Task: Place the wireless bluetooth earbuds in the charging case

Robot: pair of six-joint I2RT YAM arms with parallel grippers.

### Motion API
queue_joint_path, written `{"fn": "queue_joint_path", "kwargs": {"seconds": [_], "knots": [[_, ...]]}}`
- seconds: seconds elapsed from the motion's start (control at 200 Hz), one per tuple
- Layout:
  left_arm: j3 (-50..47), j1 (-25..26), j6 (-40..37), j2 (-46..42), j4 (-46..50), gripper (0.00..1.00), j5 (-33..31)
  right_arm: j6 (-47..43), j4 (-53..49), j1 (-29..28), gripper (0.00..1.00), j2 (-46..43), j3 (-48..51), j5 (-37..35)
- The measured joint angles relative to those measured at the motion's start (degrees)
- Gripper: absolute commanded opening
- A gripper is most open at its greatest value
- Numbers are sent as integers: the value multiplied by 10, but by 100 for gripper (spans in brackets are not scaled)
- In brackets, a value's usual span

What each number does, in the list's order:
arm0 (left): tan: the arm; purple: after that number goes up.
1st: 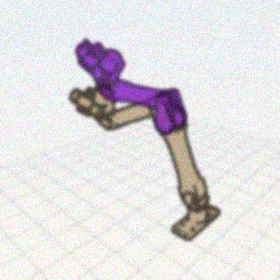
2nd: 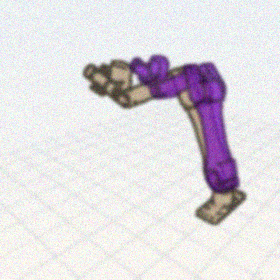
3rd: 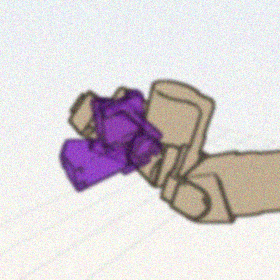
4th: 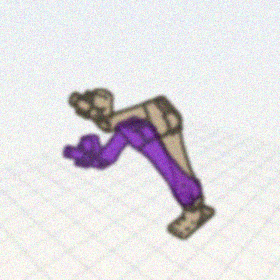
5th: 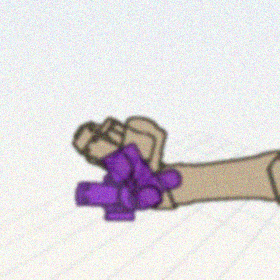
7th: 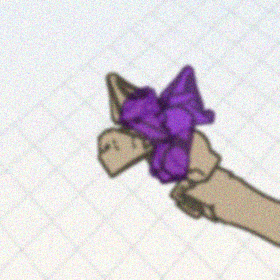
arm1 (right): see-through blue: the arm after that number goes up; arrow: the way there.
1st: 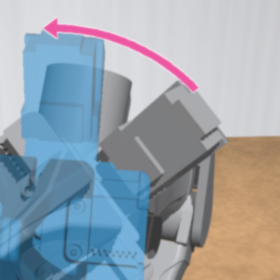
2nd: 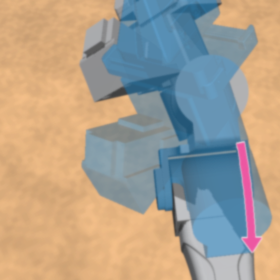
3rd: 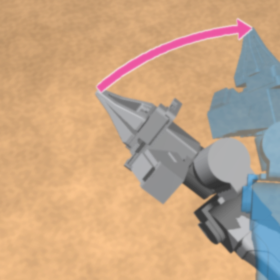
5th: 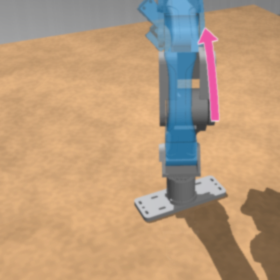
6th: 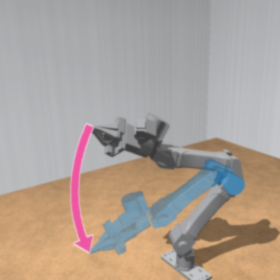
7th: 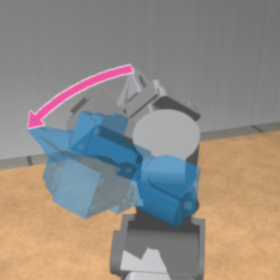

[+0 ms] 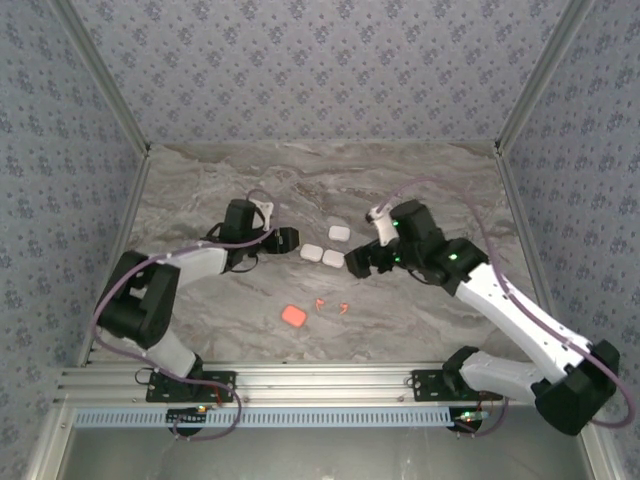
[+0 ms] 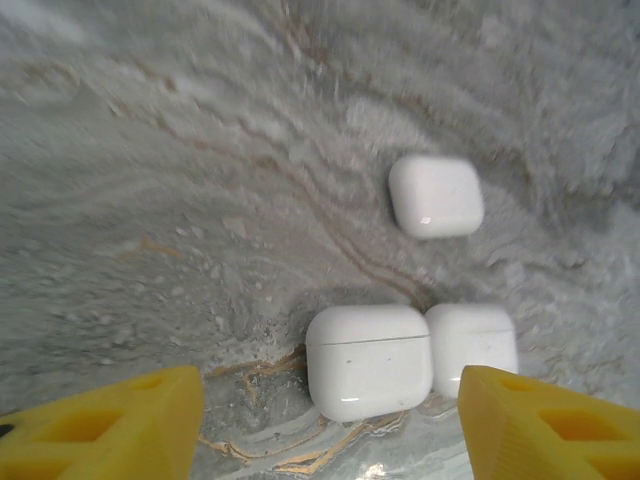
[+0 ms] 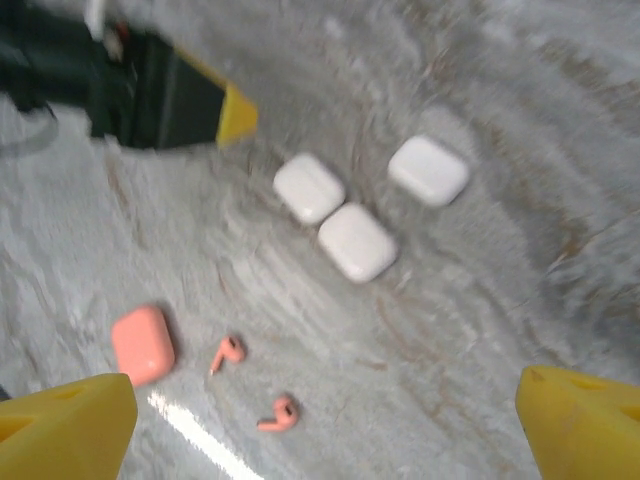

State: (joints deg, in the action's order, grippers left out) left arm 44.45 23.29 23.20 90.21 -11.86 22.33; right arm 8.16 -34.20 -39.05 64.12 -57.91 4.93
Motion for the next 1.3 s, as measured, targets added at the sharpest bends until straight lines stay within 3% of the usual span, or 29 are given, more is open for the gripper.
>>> {"fn": "queue_joint_path", "kwargs": {"seconds": [0.14, 0.365, 0.655, 0.864, 1.299], "knots": [[-23, 0, -11, -101, 1, 80, -37, 7, -10, -90, 99, 94, -9, -24], [-101, -20, -21, -301, -2, 99, -132, 18, -39, -194, 87, 267, -99, -63], [-159, -109, -15, -485, 61, 99, -179, -3, -76, -271, 81, 421, -212, -107], [-167, -125, -14, -522, 85, 99, -179, -15, -96, -294, 72, 483, -242, -118], [-177, -127, -6, -518, 93, 99, -178, -13, -103, -293, 52, 522, -249, -126]]}}
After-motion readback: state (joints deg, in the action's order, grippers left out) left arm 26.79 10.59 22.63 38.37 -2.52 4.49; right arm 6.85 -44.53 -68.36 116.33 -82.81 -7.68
